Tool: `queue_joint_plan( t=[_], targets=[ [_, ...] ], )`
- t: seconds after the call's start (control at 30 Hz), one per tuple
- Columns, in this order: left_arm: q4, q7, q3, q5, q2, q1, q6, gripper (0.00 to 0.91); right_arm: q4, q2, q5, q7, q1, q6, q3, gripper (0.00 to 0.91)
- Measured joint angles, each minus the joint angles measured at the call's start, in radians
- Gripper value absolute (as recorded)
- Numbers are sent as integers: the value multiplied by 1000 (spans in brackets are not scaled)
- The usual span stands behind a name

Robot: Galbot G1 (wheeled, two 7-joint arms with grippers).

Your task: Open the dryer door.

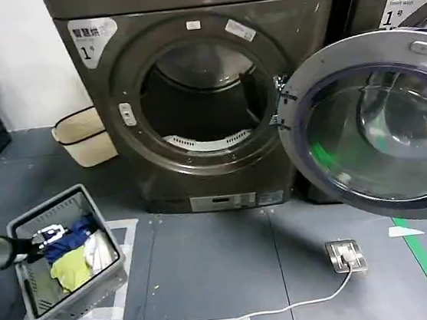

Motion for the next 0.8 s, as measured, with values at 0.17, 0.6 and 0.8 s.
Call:
queue_joint_plan(
  t=[0.17,0.6,0.8],
  targets=[
    [14,-14,9,-19,5,-15,0,907,3,3,-2,4,-1,-12,0,907],
    [26,-24,14,-33,7,-22,0,907,-6,2,-1,7,-2,-2,-2,907],
    [32,-24,16,-25,6,-20,0,907,-9,2,-2,7,-3,1,-2,907]
  ],
)
